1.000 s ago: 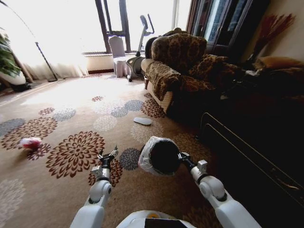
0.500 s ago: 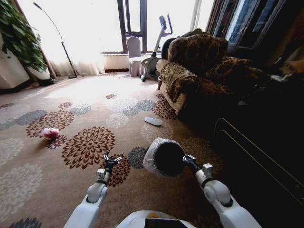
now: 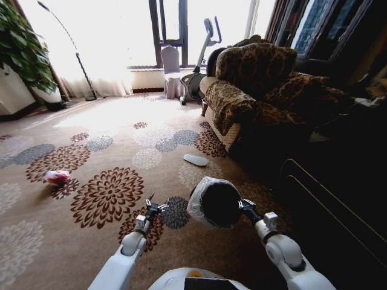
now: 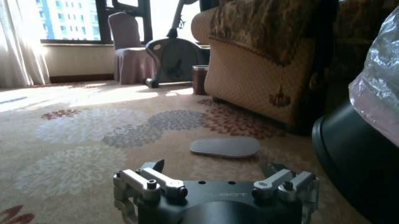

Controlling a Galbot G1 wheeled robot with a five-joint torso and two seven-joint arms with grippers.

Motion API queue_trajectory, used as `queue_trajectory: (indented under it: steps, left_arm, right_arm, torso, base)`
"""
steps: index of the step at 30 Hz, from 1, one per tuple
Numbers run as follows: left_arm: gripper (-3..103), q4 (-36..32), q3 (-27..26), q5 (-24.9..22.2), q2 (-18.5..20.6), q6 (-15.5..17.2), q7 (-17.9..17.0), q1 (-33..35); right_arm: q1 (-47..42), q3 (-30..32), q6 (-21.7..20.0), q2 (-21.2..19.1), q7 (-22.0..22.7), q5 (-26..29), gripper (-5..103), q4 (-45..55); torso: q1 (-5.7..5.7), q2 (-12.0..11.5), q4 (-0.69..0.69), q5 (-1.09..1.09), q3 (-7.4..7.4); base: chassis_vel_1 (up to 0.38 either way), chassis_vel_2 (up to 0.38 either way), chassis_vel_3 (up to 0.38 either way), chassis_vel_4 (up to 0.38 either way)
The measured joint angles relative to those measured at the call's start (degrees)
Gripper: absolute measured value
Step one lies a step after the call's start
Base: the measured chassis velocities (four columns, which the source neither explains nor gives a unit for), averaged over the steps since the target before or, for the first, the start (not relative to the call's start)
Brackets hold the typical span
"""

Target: Pick up the trash from the ground and place it into the trash bin.

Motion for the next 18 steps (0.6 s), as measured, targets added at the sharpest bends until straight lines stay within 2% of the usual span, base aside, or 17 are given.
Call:
queue_trajectory:
  steps: [7,15,18]
  left_arm:
    - [100,0.4,0.3,-0.7,-0.8,0.6,-0.1,-0.1]
    - [100,0.6,0.2,-0.7,-0.9,0.4,0.0,-0.1]
    - [100,0.6,0.1,-0.7,-0.9,0.4,0.0,-0.1]
  right_arm:
    - [0.4,-0.8,0.3,-0.4,-0.3,0.3,0,-0.6]
    - [0.6,-1.0,0.3,-0.5,-0.3,0.4,0,-0.7]
    - [0.6,-1.1,0.3,-0.5,-0.3,0.4,0,-0.7]
  torso:
    - [0.00,0.0,0.00,-0.01,0.00]
    - [0.01,0.0,0.02,-0.03,0.01]
    - [0.00,0.0,0.00,0.02,0.01]
  base:
    - [-0.331,0.312,0.304,-0.338]
    - [-0.357,0.375,0.380,-0.363]
    - [-0.366,0.354,0.372,-0.359]
